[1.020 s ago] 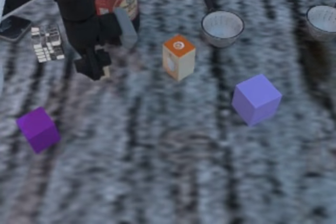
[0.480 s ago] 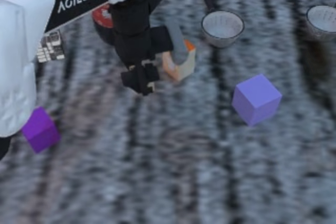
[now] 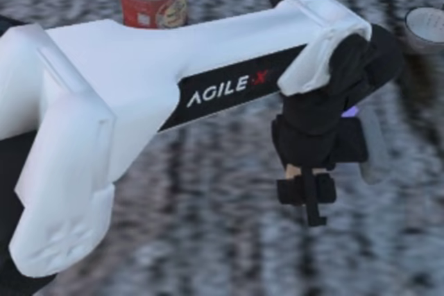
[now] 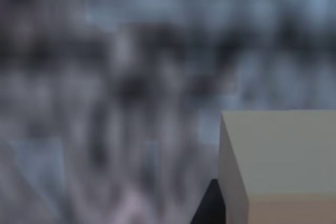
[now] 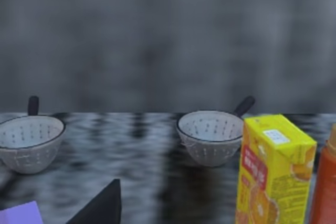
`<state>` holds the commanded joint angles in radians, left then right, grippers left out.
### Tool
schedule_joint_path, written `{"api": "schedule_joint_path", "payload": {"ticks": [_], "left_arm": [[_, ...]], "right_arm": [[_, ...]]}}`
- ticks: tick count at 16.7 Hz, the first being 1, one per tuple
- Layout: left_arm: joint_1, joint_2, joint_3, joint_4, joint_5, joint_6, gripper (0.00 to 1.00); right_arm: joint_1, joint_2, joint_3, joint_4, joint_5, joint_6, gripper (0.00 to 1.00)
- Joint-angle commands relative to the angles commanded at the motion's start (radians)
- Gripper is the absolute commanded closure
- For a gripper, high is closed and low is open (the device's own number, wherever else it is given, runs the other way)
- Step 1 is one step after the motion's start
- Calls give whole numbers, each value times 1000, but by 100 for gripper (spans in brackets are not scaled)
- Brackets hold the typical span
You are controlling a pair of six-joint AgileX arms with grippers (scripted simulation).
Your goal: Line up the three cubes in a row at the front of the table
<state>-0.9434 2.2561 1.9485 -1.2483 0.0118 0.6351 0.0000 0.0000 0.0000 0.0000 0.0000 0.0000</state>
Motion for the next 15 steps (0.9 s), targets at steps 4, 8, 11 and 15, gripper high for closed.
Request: {"api": "schedule_joint_path", "payload": {"ticks": [4, 8, 11, 15], "left_arm": [[-34, -8, -6, 1, -1, -22, 100], [-33, 0, -15, 18, 0, -20, 100], [-33, 27, -79, 115, -2, -25, 100], [-39, 65, -158, 227, 0, -26, 100]], "right_arm": [[0, 0, 0, 0, 0, 0, 0], [0, 0, 0, 0, 0, 0, 0], [0, 0, 0, 0, 0, 0, 0], [0, 0, 0, 0, 0, 0, 0]]}}
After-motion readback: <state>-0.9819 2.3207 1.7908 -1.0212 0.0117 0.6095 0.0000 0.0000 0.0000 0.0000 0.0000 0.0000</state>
